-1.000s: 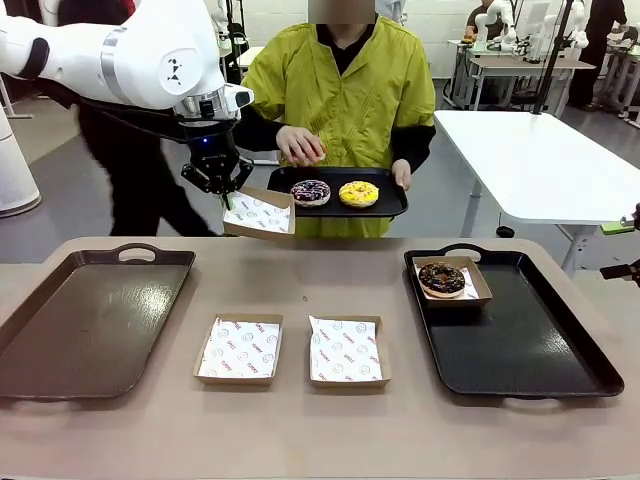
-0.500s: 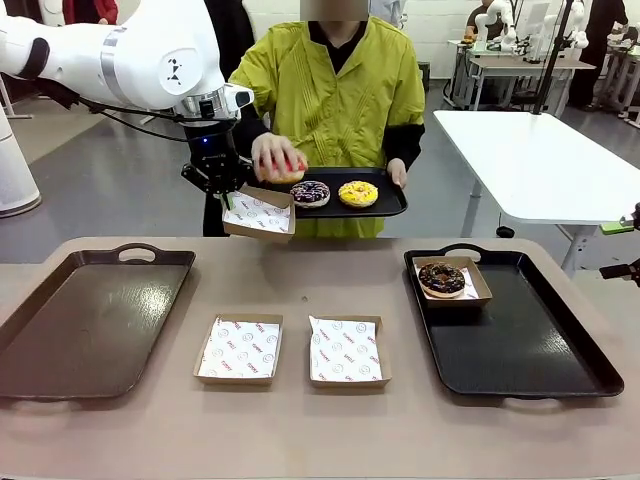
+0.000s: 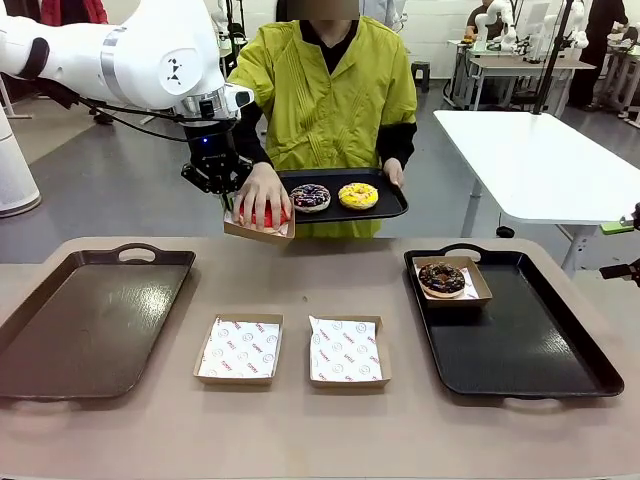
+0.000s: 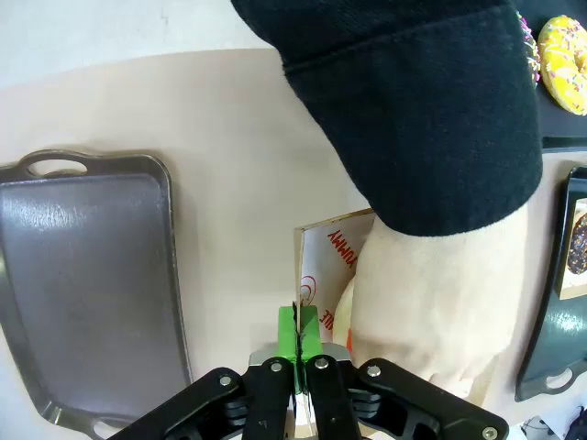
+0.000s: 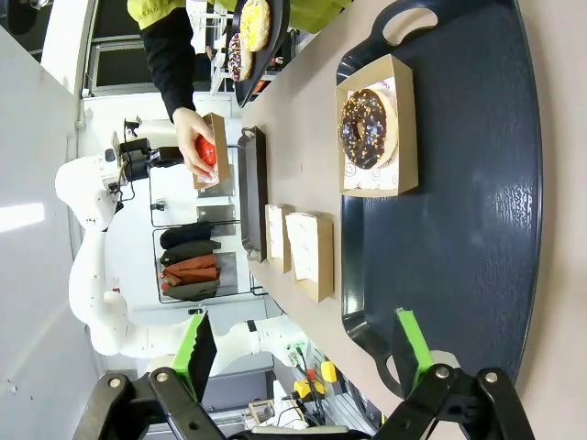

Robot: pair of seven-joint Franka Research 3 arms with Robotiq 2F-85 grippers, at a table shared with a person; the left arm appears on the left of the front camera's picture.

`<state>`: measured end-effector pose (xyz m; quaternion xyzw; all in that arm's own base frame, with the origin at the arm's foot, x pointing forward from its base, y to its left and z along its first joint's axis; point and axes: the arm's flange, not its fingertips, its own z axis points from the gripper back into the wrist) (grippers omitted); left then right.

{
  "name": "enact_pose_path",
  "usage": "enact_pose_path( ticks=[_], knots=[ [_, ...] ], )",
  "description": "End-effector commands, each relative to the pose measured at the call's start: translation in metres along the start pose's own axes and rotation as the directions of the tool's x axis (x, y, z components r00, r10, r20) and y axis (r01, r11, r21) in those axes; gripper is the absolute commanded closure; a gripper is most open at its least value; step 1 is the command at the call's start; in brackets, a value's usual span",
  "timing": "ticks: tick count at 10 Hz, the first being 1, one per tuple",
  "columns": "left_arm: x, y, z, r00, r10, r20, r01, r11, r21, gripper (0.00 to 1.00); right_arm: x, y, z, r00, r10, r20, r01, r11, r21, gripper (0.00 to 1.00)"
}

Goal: Individually package the donuts and arrange them on the tray.
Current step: Place the picked Paper togo box on the Handle tray while simultaneously picking up another Paper togo box from the table with the other hand.

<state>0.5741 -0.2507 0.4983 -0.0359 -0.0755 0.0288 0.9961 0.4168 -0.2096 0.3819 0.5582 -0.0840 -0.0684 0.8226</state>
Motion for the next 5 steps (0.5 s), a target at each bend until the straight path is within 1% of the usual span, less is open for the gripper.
enact_pose_path(
  ticks=[1, 5],
  knots=[
    [-0.0025, 0.0012, 0.0011, 1.000, -0.005, 0.013, 0.005, 1.000, -0.007, 1.00, -0.0010, 0.0026, 0.0012, 1.000, -0.011, -0.005, 0.011, 1.000, -0.007, 0.00],
    [-0.0025, 0.0012, 0.0011, 1.000, -0.005, 0.013, 0.005, 1.000, -0.007, 1.00, -0.0010, 0.0026, 0.0012, 1.000, -0.011, -0.005, 0.011, 1.000, -0.007, 0.00]
  ],
)
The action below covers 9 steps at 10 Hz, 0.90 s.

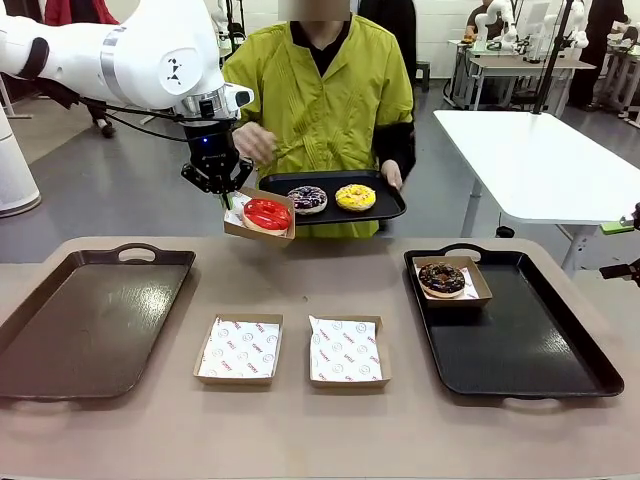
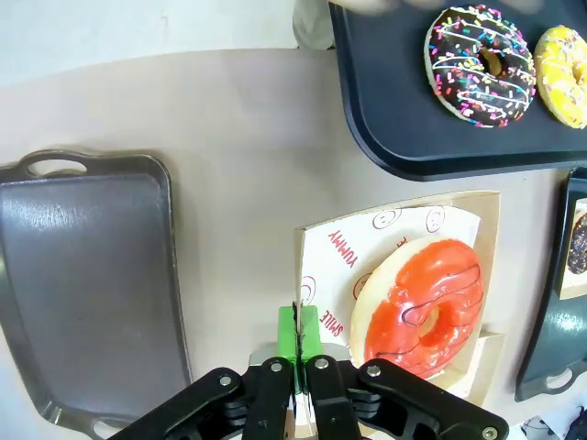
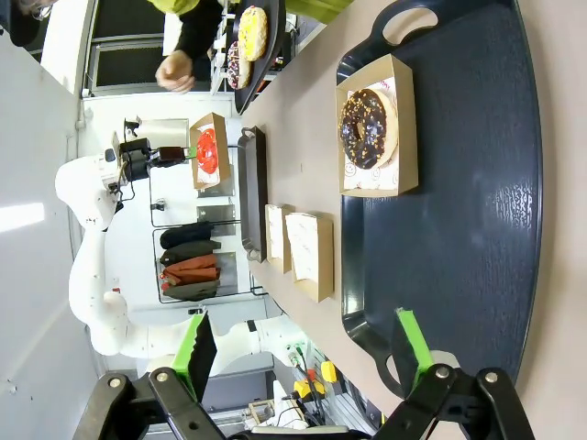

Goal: Individually package the donuts and arrange them on the tray.
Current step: Place the picked Paper togo box on the Handle tray while simultaneously picking up another Paper togo box from the table with the other hand.

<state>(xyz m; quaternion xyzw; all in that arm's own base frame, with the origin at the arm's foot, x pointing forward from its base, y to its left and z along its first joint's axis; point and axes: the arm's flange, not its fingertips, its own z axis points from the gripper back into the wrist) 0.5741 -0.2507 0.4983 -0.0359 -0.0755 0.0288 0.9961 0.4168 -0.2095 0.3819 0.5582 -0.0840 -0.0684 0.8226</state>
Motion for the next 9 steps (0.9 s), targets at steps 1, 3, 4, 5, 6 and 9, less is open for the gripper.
enact_pose_path(
  ticks=[1, 3, 4, 5, 6, 9],
  knots=[
    [-0.0025, 0.0012, 0.0011, 1.000, -0.005, 0.013, 0.005, 1.000, -0.007, 1.00, -0.0010, 0.0026, 0.0012, 1.000, -0.011, -0.005, 0.011, 1.000, -0.007, 0.00],
    [-0.0025, 0.0012, 0.0011, 1.000, -0.005, 0.013, 0.005, 1.000, -0.007, 1.00, -0.0010, 0.0026, 0.0012, 1.000, -0.011, -0.005, 0.011, 1.000, -0.007, 0.00],
    [-0.0025, 0.0012, 0.0011, 1.000, -0.005, 0.013, 0.005, 1.000, -0.007, 1.00, -0.0010, 0.0026, 0.0012, 1.000, -0.011, -0.005, 0.011, 1.000, -0.007, 0.00],
    [-0.0025, 0.0012, 0.0011, 1.000, -0.005, 0.013, 0.005, 1.000, -0.007, 1.00, -0.0010, 0.0026, 0.0012, 1.000, -0.011, -0.005, 0.011, 1.000, -0.007, 0.00],
    [-0.0025, 0.0012, 0.0011, 1.000, -0.005, 0.013, 0.005, 1.000, -0.007, 1.00, -0.0010, 0.0026, 0.0012, 1.000, -0.011, -0.005, 0.011, 1.000, -0.007, 0.00],
    [-0.0025, 0.0012, 0.0011, 1.000, -0.005, 0.013, 0.005, 1.000, -0.007, 1.00, -0.0010, 0.0026, 0.0012, 1.000, -0.011, -0.005, 0.011, 1.000, -0.007, 0.00]
  ],
)
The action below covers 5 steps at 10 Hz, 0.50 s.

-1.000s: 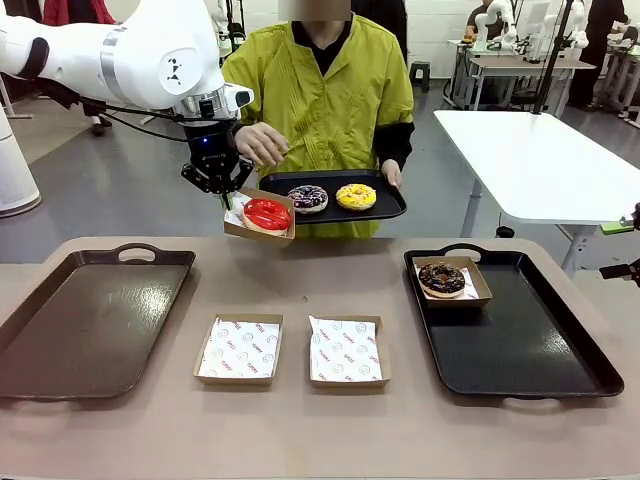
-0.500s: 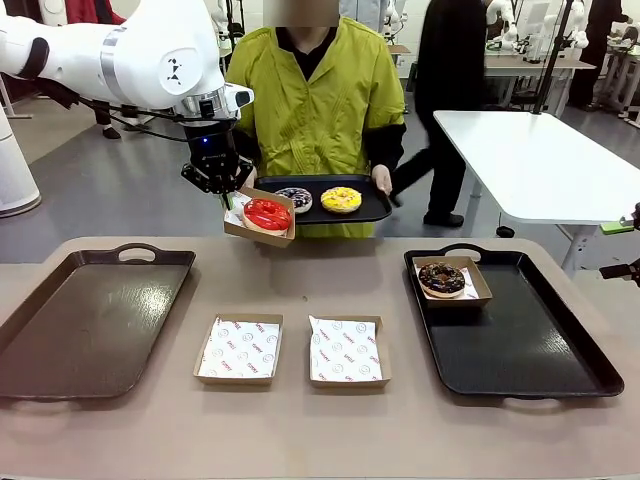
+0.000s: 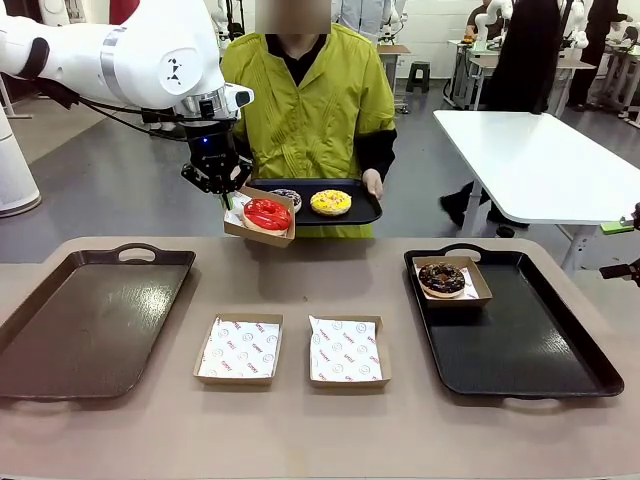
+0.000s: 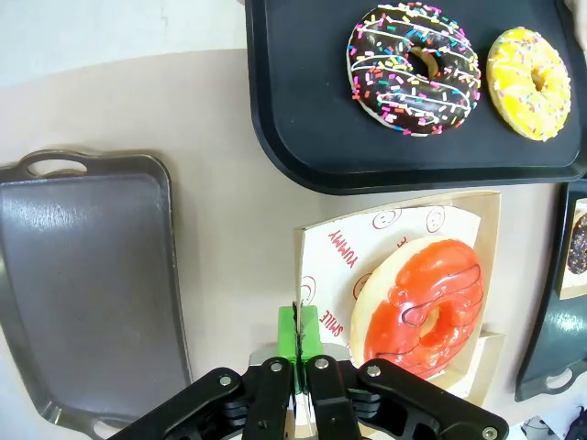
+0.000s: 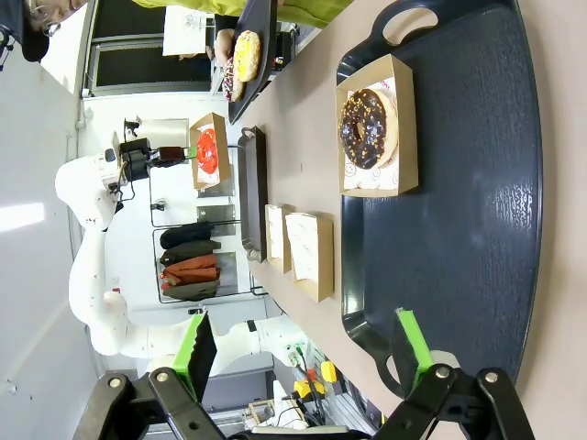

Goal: Individually package the donuts and arrange them on the tray.
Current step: Place the picked Paper togo box on the Handle tray while simultaneously picking up another Paper togo box from the table with the other hand.

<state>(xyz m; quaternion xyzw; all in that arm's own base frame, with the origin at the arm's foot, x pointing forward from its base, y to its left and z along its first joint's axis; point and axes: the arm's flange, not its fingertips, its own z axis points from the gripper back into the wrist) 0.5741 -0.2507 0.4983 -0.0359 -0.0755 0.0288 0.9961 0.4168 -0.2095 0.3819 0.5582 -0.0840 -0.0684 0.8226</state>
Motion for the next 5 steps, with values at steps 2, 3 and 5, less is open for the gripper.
enact_pose_path(
  ticks=[2, 3, 5],
  knots=[
    [-0.009, 0.018, 0.012, 0.997, -0.074, -0.029, 0.073, 0.997, -0.035, 0.99, 0.004, 0.020, -0.015, 1.000, 0.022, 0.000, -0.022, 0.997, -0.070, 0.00],
    [-0.020, 0.045, 0.032, 0.994, -0.111, -0.013, 0.110, 0.993, -0.050, 0.99, 0.007, 0.050, -0.036, 0.998, 0.054, -0.032, -0.058, 0.988, -0.146, 0.00],
    [-0.036, 0.096, 0.059, 0.989, -0.150, 0.018, 0.151, 0.987, -0.053, 0.99, 0.010, 0.108, -0.076, 0.989, 0.102, -0.107, -0.128, 0.957, -0.262, 0.00]
  ],
)
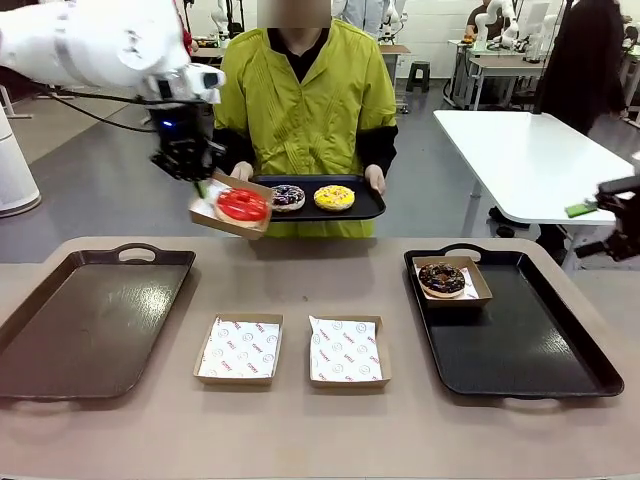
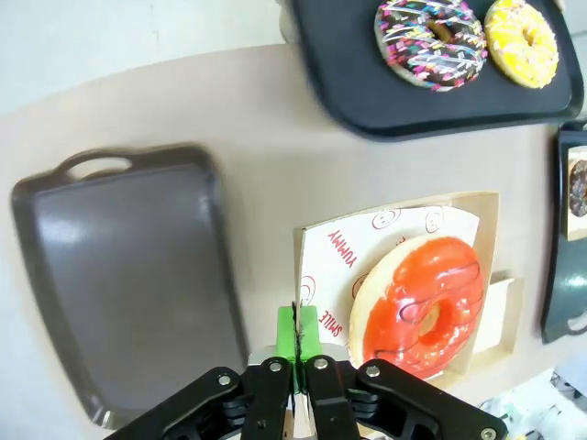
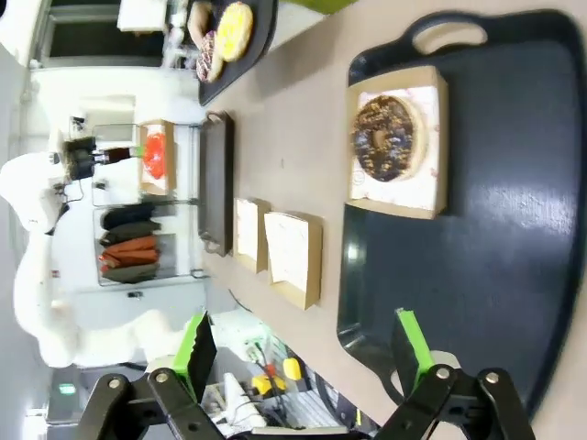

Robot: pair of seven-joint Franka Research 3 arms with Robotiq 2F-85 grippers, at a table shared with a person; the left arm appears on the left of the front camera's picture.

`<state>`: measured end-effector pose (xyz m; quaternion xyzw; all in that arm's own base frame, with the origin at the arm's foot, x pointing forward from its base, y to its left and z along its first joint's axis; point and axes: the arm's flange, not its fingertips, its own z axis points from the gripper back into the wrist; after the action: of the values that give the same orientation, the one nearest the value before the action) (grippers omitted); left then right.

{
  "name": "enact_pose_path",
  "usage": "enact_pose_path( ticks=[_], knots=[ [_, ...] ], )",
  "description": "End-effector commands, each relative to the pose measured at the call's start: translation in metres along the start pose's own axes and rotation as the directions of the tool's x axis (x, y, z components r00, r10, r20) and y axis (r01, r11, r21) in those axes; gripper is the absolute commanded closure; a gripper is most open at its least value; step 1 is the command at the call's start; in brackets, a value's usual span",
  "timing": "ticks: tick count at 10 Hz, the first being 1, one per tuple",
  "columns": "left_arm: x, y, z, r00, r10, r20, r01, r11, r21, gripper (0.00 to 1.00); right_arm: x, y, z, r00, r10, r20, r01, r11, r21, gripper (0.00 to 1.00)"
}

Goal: Individually package the donuts and arrange them on the tray.
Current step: Place the picked Paper togo box on the Handle tray while simultaneously picking up another Paper togo box from the table with the other hand.

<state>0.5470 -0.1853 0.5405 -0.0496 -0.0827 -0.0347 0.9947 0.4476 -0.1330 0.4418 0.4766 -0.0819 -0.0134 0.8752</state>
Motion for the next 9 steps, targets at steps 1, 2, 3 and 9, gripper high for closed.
enact_pose_path(
  ticks=[1, 2, 3, 9],
  knots=[
    [-0.035, 0.055, 0.016, 0.999, -0.037, 0.027, 0.037, 0.999, -0.013, 0.99, -0.001, 0.059, -0.038, 0.998, 0.033, -0.054, -0.040, 0.989, -0.145, 0.00],
    [-0.039, 0.078, 0.015, 0.998, -0.040, 0.042, 0.040, 0.999, 0.008, 0.99, 0.002, 0.082, -0.060, 0.997, 0.052, -0.063, -0.063, 0.980, -0.190, 0.00],
    [-0.043, 0.100, 0.010, 0.998, -0.039, 0.046, 0.038, 0.999, 0.029, 0.99, 0.001, 0.099, -0.087, 0.994, 0.071, -0.082, -0.088, 0.967, -0.238, 0.00],
    [-0.055, 0.171, -0.030, 0.996, 0.089, 0.007, -0.089, 0.990, 0.110, 0.99, -0.010, 0.116, -0.236, 0.975, 0.151, -0.160, -0.210, 0.857, -0.470, 0.00]
  ],
)
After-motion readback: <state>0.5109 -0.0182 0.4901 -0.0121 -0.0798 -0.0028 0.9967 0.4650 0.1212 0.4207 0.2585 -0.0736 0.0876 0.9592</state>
